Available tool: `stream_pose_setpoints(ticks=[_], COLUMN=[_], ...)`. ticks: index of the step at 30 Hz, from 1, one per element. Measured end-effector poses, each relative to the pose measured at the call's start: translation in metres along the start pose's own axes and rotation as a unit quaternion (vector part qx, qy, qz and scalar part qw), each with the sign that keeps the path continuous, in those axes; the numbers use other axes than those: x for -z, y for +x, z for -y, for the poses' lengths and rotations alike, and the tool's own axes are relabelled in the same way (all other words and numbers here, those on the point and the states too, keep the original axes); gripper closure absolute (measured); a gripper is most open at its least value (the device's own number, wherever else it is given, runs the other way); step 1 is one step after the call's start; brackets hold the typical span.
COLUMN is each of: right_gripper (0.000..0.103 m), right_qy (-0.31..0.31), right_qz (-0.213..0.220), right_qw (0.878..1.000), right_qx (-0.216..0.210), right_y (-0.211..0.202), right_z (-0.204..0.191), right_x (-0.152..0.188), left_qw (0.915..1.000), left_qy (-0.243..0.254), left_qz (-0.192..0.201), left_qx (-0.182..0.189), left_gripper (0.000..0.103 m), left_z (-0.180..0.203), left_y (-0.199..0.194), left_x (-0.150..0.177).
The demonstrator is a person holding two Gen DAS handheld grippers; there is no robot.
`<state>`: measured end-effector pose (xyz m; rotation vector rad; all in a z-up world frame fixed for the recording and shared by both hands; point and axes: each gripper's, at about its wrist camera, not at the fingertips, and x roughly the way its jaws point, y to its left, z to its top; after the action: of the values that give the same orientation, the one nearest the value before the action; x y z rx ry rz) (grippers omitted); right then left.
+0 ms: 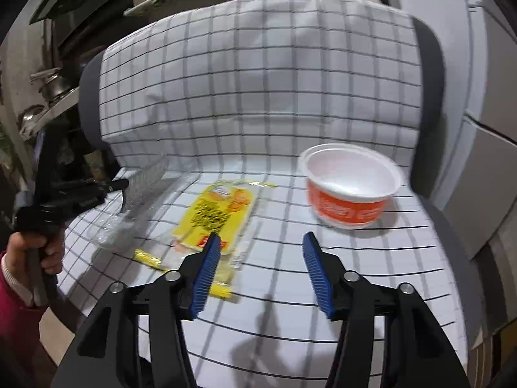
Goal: Collect trash
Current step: 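Swing both tools back over the chair seat, then grasp the white cloth with the left tool while the right tool grasps the yellow snack packet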
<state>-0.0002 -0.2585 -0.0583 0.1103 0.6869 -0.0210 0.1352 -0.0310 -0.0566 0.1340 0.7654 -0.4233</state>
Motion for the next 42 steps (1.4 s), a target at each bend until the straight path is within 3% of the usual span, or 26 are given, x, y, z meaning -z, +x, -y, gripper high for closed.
stream_pose_setpoints(ticks=[4, 9, 10, 12, 13, 16, 22, 26, 29, 31, 38, 39, 41, 42], right_gripper=[0.038, 0.040, 0.047, 0.072, 0.092, 0.103, 0.103, 0.096, 0.065, 0.056, 0.056, 0.060, 0.080, 0.084], right_qy=[-0.009, 0.008, 0.014, 0.032, 0.037, 0.040, 0.027, 0.038, 0.056, 0.063, 0.104, 0.116, 0.126, 0.125], right_qz=[-0.035, -0.081, -0.086, -0.096, -0.097, -0.082, -0.050, -0.052, -0.049, -0.060, -0.104, -0.108, -0.109, -0.105], right_qw=[0.999, 0.996, 0.995, 0.994, 0.994, 0.995, 0.998, 0.997, 0.995, 0.992, 0.982, 0.980, 0.978, 0.979], right_qx=[-0.034, -0.037, -0.039, -0.044, -0.045, -0.045, -0.010, -0.031, -0.060, -0.088, -0.116, -0.122, -0.126, -0.122], right_y=[0.024, 0.052, 0.055, 0.061, 0.061, 0.051, 0.006, -0.006, 0.003, 0.022, 0.077, 0.081, 0.084, 0.082], right_z=[-0.020, -0.028, -0.027, -0.024, -0.023, -0.021, 0.004, 0.020, 0.020, 0.015, 0.001, 0.002, 0.001, 0.000], right_x=[0.008, 0.029, 0.032, 0.037, 0.039, 0.042, 0.041, 0.041, 0.036, 0.032, 0.019, 0.018, 0.017, 0.016], left_qw=[0.9994, 0.9992, 0.9992, 0.9992, 0.9990, 0.9984, 0.9962, 0.9958, 0.9976, 0.9982, 0.9993, 0.9993, 0.9994, 0.9995], left_qy=[-0.012, -0.003, 0.001, 0.004, 0.001, 0.003, 0.021, 0.032, 0.035, 0.030, 0.014, 0.013, 0.014, 0.016], left_qz=[0.021, 0.019, 0.016, 0.010, 0.006, 0.002, 0.005, 0.012, 0.010, 0.002, -0.016, -0.016, -0.015, -0.013], left_qx=[0.024, 0.035, 0.036, 0.039, 0.045, 0.056, 0.085, 0.085, 0.060, 0.051, 0.030, 0.030, 0.026, 0.024], left_gripper=[0.101, 0.101, 0.101, 0.101, 0.101, 0.101, 0.101, 0.101, 0.101, 0.101, 0.101, 0.101, 0.101, 0.101], left_z=[0.014, 0.040, 0.045, 0.048, 0.050, 0.058, 0.087, 0.104, 0.104, 0.099, 0.077, 0.076, 0.075, 0.076], left_y=[-0.034, -0.049, -0.050, -0.048, -0.047, -0.050, -0.060, -0.063, -0.056, -0.051, -0.038, -0.038, -0.038, -0.038], left_x=[0.010, 0.033, 0.037, 0.042, 0.044, 0.049, 0.051, 0.049, 0.050, 0.052, 0.060, 0.060, 0.061, 0.061])
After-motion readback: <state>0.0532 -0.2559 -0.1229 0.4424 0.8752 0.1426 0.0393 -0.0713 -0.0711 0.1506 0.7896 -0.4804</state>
